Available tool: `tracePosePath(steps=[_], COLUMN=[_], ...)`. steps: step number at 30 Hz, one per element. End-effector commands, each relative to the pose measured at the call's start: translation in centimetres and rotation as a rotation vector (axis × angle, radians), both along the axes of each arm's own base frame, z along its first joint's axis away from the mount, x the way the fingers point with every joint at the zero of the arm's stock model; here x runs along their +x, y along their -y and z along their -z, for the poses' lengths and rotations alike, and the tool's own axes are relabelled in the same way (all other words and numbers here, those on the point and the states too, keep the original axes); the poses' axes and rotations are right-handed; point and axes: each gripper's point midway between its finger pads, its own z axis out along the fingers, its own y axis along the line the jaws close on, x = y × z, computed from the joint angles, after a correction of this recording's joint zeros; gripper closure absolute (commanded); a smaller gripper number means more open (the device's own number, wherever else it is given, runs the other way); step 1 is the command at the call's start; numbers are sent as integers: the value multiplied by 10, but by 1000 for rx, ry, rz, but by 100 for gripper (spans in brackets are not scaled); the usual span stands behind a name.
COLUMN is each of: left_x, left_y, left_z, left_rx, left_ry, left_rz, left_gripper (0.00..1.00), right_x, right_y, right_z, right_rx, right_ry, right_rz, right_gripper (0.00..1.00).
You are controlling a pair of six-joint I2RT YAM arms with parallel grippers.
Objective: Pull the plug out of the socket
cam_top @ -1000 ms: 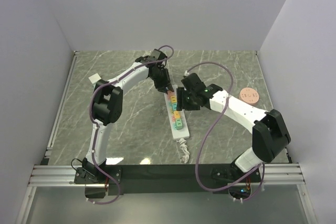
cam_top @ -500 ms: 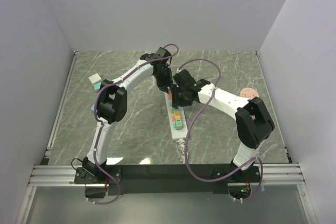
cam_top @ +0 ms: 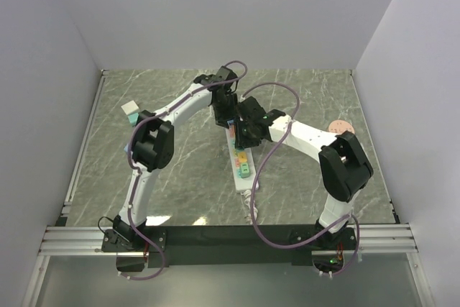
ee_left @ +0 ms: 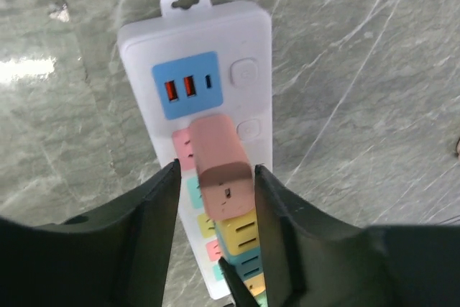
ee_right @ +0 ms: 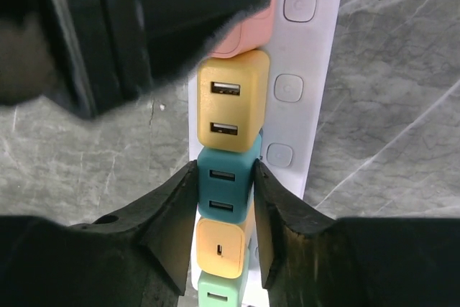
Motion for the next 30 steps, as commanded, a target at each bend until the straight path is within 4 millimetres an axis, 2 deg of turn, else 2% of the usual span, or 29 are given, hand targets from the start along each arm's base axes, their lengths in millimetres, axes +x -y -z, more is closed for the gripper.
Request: tracePosePath(steps=[1,3,4,5,6,7,8,9,10,11,12,13,14,15,16,17,18,20,21,24,30], left_x=[5,9,3,7,8,-2,1,0,-12,-9,-12,-22,-23,-21,-26,-29,-28,-40,-44,-59,-66], left_y=[-12,-20,-27,-28,-34,-43,-44,-49,-57,-56,-60,-65,-65,-63,-64,-63,-53,-49,-44,-37,-8], left_z=[-27,-38,-29,-44,-46,-31,-49,-49,-32,-48,-47,-36,-38,-51,-46,-54,-60,-44,-41,-18,-14], left_rx=[10,-11,0,-35,-45,-33,-80,-94,-78,-124,-132,-124,-138,-175,-182,-207,-264,-287,-312,-323,-410], left_ry=[79,96,76,123,132,103,157,169,139,196,201,181,199,245,246,269,298,258,246,207,211], left_rz=[-12,-35,-44,-64,-81,-92,-113,-127,-136,-142,-149,-154,-152,-147,-140,-130,-94,-57,-33,-1,58], left_gripper=[49,46,45,43,42,42,41,41,41,41,41,41,41,41,41,40,40,45,51,61,73], right_x=[0,0,0,-1,-1,0,0,0,0,0,-1,1,0,0,1,1,0,2,2,4,5], right_y=[3,4,3,3,4,5,5,5,6,6,6,6,5,6,5,4,4,4,3,1,-2], right_z=[11,15,15,17,17,16,15,14,13,13,12,10,12,12,11,11,11,10,9,5,5], right_rx=[-56,-66,-68,-70,-76,-77,-75,-74,-76,-75,-76,-74,-78,-80,-77,-76,-78,-78,-78,-70,-60], right_ry=[-28,-40,-39,-43,-44,-39,-37,-36,-34,-33,-34,-31,-36,-37,-35,-36,-39,-37,-37,-31,-43], right_rz=[-4,-1,-1,-1,1,4,7,9,11,14,13,16,13,13,11,11,9,7,6,5,5], right_gripper=[60,60,61,62,67,72,86,95,100,100,100,100,100,100,100,100,100,100,100,100,100])
